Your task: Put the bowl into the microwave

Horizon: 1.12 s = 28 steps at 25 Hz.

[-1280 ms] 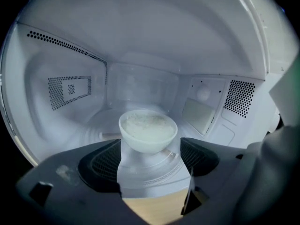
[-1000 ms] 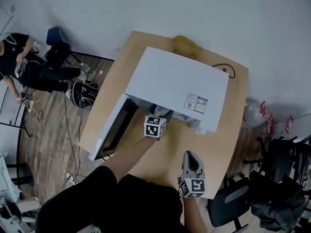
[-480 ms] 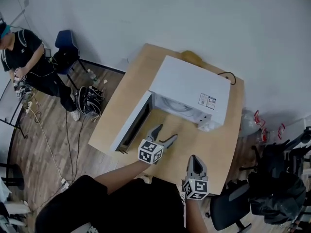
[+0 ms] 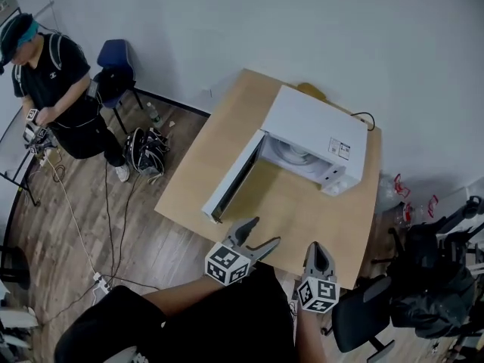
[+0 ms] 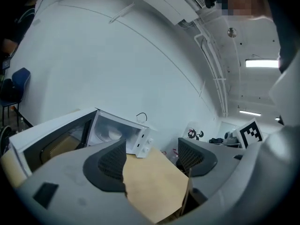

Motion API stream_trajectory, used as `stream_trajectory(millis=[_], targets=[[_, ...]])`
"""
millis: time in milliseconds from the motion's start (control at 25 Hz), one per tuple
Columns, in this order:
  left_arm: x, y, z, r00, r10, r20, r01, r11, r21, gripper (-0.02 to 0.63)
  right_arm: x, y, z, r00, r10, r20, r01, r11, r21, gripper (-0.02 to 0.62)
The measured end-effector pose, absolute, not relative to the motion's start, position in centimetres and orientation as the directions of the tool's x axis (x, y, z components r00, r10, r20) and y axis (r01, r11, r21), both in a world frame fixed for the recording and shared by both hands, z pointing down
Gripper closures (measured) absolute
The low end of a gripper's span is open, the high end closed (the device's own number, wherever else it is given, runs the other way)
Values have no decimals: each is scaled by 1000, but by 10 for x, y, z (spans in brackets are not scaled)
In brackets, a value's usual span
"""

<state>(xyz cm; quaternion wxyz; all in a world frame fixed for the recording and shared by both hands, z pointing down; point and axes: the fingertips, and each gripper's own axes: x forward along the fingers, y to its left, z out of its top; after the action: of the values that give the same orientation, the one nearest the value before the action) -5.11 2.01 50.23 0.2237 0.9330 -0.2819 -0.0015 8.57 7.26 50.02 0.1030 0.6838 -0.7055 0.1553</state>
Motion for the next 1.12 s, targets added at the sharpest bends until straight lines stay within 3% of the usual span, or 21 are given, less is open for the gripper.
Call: stream_trajectory(millis=[40, 80, 120, 400, 1120], targets=[[-57, 25, 496, 832, -540, 128, -538, -729, 423, 299, 80, 76, 493, -44, -938, 344, -997, 18, -78, 535], [-64, 28, 489, 817, -560, 133, -556, -709, 434, 470, 73, 79, 486, -48, -944, 327, -997, 24, -76, 535], [-69, 31, 483, 807, -576, 133, -567, -691, 449, 577, 65, 82, 478, -55, -949, 311, -997, 33, -73, 535], [-75, 49, 458, 833, -544, 99, -529, -732, 429, 594, 27, 98, 438, -60, -975, 215, -997, 49, -54, 535], [-70, 45, 443, 807, -581, 105, -587, -772, 245, 594, 28, 109, 436, -2, -979, 203, -1000, 4, 10, 536]])
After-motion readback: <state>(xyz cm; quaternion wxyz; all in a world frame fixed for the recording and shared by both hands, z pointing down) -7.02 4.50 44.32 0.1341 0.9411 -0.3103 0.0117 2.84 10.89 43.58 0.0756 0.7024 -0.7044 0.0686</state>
